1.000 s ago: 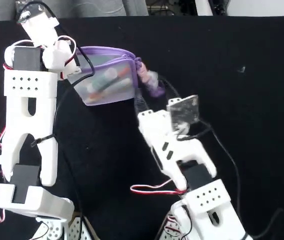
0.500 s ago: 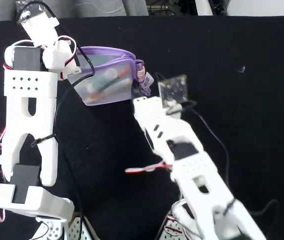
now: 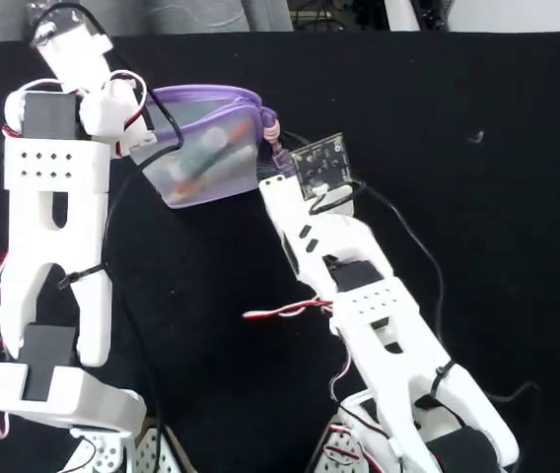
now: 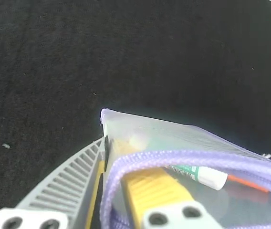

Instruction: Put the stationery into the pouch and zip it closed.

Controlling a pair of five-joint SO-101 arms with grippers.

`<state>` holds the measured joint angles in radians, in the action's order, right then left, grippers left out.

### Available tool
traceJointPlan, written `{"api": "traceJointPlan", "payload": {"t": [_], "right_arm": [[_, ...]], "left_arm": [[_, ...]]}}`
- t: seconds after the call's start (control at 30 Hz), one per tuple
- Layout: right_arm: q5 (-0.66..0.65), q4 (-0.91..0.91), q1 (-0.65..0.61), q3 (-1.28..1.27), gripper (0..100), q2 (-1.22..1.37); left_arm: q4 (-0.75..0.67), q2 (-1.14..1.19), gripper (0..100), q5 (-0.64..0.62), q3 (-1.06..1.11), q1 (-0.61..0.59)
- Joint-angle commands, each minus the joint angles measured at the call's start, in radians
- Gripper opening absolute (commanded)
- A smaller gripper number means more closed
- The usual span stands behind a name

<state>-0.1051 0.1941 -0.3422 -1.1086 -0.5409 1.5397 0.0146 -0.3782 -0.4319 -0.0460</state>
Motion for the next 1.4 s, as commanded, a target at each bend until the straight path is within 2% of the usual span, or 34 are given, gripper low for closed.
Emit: {"api": "traceJointPlan", "payload": {"t": [0.0, 0.27, 0.43, 0.5, 0.57, 0.63, 0.93, 1.23, 1.37], "right_arm": [[-0.005, 0.028, -0.002, -0.007, 1.1, -0.061], [-0.005, 0.021, -0.043, -0.234, 1.1, -0.426], [-0.005, -0.068, -0.078, -0.275, 2.1, -0.567], [0.025, -0.078, -0.077, -0.278, 8.0, -0.588], [0.132, -0.077, -0.055, -0.28, 15.7, -0.587], [0.203, -0.077, -0.032, -0.275, 20.8, -0.576], [0.204, -0.075, 0.018, -0.173, 20.5, -0.427], [0.074, -0.077, 0.0, 0.104, 20.5, 0.016], [0.017, -0.078, -0.003, 0.134, 20.4, 0.061]], "left_arm": [[-0.017, 0.003, 3, 0.011, 0.021, -0.008], [-0.037, 0.003, 3, 0.011, 0.031, -0.008], [-0.081, 0.003, 3, 0.011, 0.076, -0.008], [-0.08, 0.003, 3, 0.011, 0.076, -0.008], [-0.08, 0.003, 3, 0.011, 0.076, -0.008], [-0.078, 0.003, 3, 0.011, 0.076, -0.008], [-0.074, 0.003, 3, 0.009, 0.076, -0.007], [-0.072, 0.003, 3, 0.009, 0.076, -0.007], [-0.074, 0.003, 3, 0.009, 0.076, -0.007]]}}
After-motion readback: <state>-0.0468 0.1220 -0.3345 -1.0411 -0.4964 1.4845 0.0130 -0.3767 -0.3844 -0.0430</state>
